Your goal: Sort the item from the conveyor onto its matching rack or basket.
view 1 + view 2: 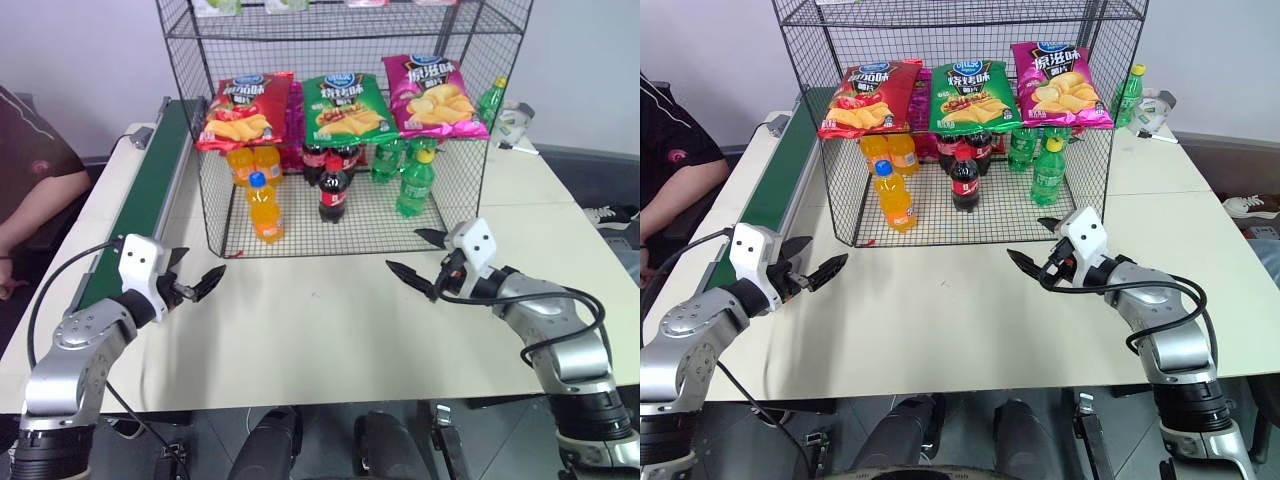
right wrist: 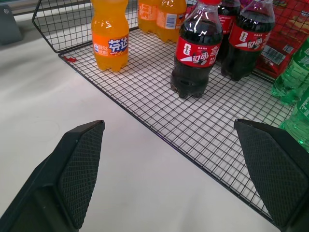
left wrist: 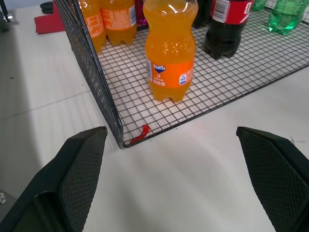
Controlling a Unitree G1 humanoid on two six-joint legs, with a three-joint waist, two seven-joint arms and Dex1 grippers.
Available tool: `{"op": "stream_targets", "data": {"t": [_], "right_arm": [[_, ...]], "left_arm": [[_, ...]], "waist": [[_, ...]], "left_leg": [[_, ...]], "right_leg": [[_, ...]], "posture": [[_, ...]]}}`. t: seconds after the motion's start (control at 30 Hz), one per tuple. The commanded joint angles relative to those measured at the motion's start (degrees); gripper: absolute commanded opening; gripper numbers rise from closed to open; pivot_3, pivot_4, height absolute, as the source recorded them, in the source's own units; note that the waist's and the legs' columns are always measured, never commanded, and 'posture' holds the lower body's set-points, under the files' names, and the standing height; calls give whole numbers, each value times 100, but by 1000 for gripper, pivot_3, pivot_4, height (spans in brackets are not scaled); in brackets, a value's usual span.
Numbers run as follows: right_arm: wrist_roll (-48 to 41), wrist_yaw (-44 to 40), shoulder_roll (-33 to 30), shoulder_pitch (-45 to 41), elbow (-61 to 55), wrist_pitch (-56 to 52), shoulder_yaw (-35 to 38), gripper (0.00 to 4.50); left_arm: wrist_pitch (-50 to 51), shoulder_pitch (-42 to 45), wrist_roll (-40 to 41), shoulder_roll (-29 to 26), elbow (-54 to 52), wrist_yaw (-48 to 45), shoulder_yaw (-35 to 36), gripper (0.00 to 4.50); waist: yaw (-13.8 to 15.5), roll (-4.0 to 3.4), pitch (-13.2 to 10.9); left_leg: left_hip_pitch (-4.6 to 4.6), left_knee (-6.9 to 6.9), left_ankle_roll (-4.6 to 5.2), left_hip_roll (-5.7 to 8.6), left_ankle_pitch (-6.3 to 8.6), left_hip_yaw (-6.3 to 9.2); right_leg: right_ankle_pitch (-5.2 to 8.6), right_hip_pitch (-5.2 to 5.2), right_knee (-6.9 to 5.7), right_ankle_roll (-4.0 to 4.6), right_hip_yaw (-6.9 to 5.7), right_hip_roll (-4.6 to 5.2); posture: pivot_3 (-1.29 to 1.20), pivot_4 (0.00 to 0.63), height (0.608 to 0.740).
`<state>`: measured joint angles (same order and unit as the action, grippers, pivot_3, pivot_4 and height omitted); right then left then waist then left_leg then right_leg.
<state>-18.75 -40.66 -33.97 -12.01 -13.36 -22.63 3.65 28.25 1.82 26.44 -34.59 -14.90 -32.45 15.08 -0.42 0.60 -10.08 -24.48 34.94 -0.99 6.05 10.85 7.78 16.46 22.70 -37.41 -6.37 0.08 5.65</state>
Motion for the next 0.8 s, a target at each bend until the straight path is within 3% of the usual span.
{"op": "stream_targets", "data": {"t": [0.03,0.8], "right_arm": [[-7,21,21,-14,-152,124,63,4500],[-28,4,36,39,-238,101,1,4500]], "left_arm": [[-90,-50,50,-36,-286,-39,167,4485],[-81,-340,1,-6,-512,103,253,4485]], "waist": [[-1,0,0],[1,0,0]], "left_leg": [[0,0,0,0,0,0],[0,-5,0,-1,0,0]], "right_leg": [[0,0,0,0,0,0],[0,0,5,1,0,0]], "posture": [[0,150,740],[0,150,740]]}}
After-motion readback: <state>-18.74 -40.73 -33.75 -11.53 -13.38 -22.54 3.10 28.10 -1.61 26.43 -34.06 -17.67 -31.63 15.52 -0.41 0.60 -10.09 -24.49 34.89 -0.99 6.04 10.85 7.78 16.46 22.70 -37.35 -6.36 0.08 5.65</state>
